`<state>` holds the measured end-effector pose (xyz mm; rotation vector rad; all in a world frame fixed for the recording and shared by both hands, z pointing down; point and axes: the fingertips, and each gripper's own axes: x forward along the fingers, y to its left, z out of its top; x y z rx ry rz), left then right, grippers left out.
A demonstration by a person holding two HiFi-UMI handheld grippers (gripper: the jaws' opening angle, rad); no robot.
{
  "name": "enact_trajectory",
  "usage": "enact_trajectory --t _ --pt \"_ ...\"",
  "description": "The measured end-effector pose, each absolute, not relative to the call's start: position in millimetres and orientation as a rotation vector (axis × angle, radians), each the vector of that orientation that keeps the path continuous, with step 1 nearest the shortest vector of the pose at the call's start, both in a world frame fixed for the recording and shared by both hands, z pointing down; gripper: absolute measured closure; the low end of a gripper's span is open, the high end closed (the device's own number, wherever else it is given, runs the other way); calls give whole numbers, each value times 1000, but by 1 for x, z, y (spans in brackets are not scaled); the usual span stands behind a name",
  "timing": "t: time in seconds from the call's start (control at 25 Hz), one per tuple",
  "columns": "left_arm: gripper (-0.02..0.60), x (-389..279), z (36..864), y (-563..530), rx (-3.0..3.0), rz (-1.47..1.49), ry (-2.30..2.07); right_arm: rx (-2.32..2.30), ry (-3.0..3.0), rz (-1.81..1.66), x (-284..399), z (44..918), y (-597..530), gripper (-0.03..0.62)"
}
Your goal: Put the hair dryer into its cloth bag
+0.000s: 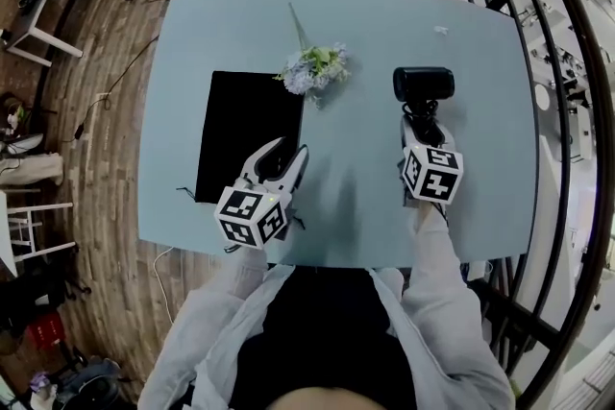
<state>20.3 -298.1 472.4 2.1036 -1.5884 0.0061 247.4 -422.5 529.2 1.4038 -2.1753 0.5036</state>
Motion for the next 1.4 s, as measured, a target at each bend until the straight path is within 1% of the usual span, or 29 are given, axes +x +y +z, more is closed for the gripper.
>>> enact_trajectory --t 0.56,0.8,1.4 --pt "408 -41 447 -222 2164 -34 -1605 1410 -2200 503 213 490 -303 398" --pt "408 -57 447 -189 2224 11 -1575 1411 -2214 493 193 483 -256 398" --pt "408 -115 472 -118 2305 141 -1492 1403 -2187 545 138 507 -146 398"
